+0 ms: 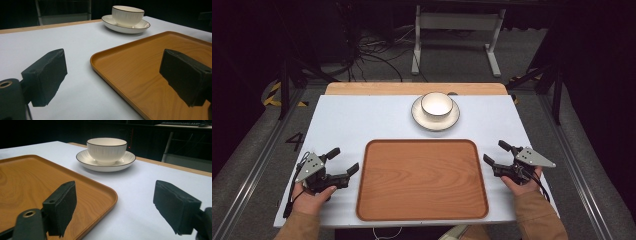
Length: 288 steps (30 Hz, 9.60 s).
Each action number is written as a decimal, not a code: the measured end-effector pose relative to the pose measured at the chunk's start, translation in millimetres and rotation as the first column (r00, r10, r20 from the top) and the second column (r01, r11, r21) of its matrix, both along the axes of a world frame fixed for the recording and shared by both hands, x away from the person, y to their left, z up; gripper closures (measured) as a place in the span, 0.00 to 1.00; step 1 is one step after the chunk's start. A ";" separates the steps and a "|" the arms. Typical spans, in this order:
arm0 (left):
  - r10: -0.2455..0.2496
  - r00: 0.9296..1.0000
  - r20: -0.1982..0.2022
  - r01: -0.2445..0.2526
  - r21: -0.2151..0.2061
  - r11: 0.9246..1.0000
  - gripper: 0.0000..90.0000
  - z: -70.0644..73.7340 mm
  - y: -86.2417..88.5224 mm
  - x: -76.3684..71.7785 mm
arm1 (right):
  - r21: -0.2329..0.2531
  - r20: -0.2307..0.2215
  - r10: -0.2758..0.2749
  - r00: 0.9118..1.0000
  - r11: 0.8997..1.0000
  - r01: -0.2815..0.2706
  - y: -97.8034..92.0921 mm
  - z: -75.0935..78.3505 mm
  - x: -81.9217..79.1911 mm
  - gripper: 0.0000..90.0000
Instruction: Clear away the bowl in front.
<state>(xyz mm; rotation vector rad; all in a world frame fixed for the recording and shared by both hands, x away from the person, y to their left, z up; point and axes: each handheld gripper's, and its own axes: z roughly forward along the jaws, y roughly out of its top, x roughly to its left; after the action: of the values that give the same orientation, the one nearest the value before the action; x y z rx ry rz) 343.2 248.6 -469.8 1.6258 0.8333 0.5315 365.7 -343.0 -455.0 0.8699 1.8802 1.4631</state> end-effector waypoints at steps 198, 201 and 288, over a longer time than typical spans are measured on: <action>-0.328 0.905 -0.271 0.407 0.329 0.852 0.38 69.7 -270.2 215.4 | -0.030 -0.090 -0.006 0.996 1.000 0.003 3.3 1.1 8.4 0.11; -0.332 0.900 -0.281 0.416 0.332 0.847 0.38 64.5 -273.2 217.4 | -0.025 -0.089 -0.004 0.996 1.000 0.001 2.7 1.1 8.6 0.11; -0.282 0.930 -0.234 0.367 0.594 0.716 0.91 118.1 -307.8 184.8 | -0.003 -0.106 -0.014 0.994 1.000 0.013 1.0 1.1 9.9 0.11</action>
<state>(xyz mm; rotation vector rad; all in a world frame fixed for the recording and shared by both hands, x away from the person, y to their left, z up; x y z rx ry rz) 527.9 -59.2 -351.7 2.3988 0.4420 0.4806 375.6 -342.0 -453.9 0.9743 1.9480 1.4317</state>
